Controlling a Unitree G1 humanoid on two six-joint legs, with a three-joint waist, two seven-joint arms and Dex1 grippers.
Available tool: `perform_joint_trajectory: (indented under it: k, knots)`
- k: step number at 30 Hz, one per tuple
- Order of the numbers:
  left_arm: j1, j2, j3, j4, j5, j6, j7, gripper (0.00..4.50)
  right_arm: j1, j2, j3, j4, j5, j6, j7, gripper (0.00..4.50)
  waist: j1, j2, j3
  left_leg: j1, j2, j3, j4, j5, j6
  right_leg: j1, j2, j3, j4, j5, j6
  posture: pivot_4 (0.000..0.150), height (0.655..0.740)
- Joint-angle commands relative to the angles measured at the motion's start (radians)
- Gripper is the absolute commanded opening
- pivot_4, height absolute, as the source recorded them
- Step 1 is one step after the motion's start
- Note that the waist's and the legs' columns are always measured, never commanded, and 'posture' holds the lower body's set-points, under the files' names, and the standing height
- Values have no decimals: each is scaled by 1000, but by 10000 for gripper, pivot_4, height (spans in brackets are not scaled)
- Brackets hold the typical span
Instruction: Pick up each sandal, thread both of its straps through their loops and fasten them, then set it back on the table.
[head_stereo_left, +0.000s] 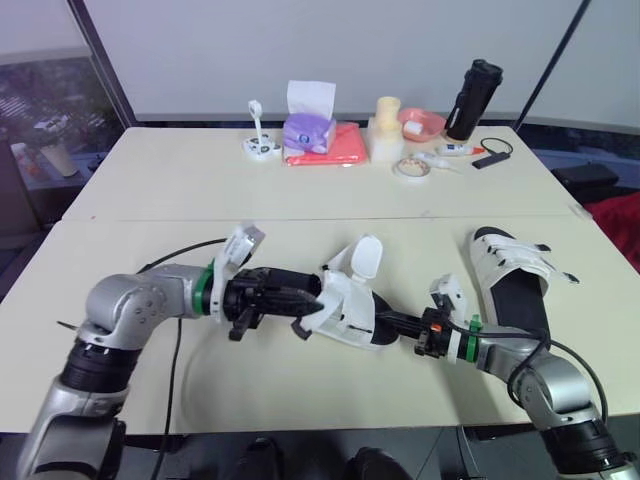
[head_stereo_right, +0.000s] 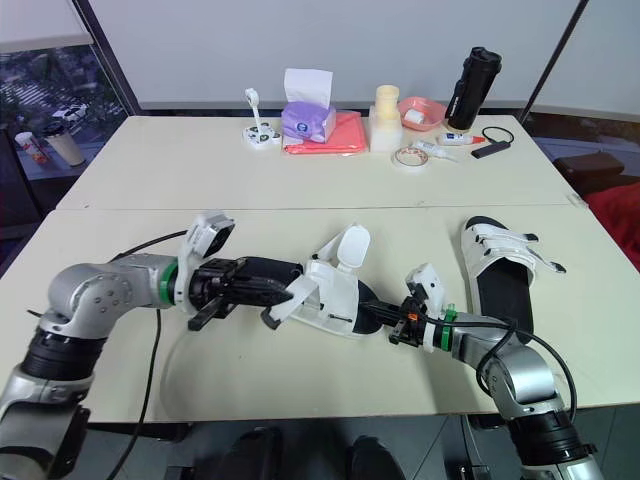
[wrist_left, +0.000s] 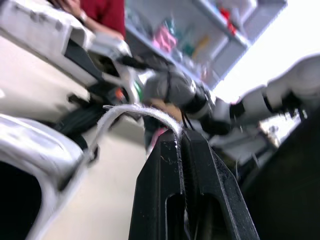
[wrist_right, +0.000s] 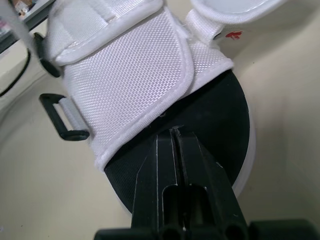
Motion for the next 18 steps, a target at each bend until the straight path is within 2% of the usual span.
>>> perform_joint_trajectory:
  k: [1,7,11,13,17,18]
  knots:
    - [-55,-45,18,42,9,-5,28,570,30,1,25,46,-40,22,-16,0,1,0,0,0,0,0,0,0,0,0,0,0,0,0,0,1500,7400]
    - [-84,-155,58,157,-2,90,185,570,39,3,21,43,-38,18,-22,0,3,0,0,0,0,-1,2,0,0,1,0,0,1,0,0,1500,7400]
    - [-71,-227,127,172,-65,175,285,12264,45,8,20,40,-37,17,-30,0,3,-1,-1,0,0,-1,2,0,0,1,-1,0,1,0,0,1500,7400]
    - [-64,-248,161,168,-88,202,323,23592,47,10,19,39,-37,17,-31,0,2,-1,-1,0,0,-1,2,0,0,1,-1,-1,1,0,0,1500,7400]
    - [-67,-265,209,181,-93,202,369,42311,46,11,18,41,-37,17,-33,0,3,-1,-1,0,0,-1,2,0,0,1,-1,-1,1,0,0,1500,7400]
    - [-76,-263,215,181,-87,188,367,42311,45,11,18,42,-37,16,-33,0,3,-1,-1,0,0,-1,2,0,0,1,-1,-1,1,0,0,1500,7400]
